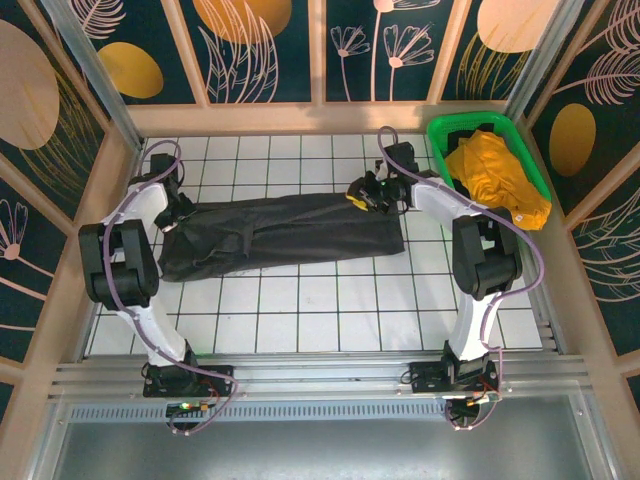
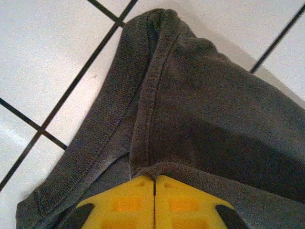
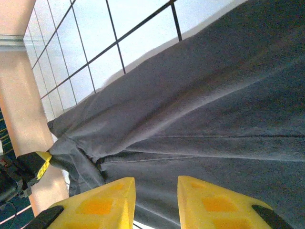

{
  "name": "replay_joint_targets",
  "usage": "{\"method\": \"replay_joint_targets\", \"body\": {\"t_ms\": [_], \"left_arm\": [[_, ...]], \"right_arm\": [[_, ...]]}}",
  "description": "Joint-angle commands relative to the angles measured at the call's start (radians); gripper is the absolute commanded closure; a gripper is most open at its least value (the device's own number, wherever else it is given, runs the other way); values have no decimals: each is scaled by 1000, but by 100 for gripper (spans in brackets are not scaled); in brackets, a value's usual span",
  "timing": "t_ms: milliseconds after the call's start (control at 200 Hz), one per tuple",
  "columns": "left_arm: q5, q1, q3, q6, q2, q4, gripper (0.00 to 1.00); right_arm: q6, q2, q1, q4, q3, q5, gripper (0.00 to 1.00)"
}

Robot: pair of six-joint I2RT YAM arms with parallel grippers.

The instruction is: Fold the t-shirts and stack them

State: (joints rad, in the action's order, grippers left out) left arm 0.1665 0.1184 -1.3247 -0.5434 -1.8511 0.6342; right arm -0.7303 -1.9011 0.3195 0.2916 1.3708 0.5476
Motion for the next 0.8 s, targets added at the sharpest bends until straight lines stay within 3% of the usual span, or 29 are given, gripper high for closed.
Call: {"method": "replay_joint_targets", "body": {"t_ms": [0, 65, 170, 320, 435, 636, 796], "left_arm": [[89, 3, -30, 41, -3, -19, 64], [77, 3, -24, 29, 13, -19, 53], [37, -9, 41, 0, 96, -57, 54], [-133, -65, 148, -66, 231, -131, 63], [-268, -103, 227, -129, 241, -181, 78], [-301, -137, 337, -168, 230, -192, 95], [-354, -148, 444, -188, 263, -236, 100]], "right_arm": [[25, 7, -10, 2, -18, -1, 70], [28, 10, -11, 6, -18, -3, 70], [36, 16, -9, 5, -21, -5, 70], [43, 14, -3, -24, -18, 6, 70], [42, -15, 3, -20, 5, 11, 71], [34, -49, 12, -11, 56, 8, 72], [32, -47, 14, -11, 49, 3, 72]]}}
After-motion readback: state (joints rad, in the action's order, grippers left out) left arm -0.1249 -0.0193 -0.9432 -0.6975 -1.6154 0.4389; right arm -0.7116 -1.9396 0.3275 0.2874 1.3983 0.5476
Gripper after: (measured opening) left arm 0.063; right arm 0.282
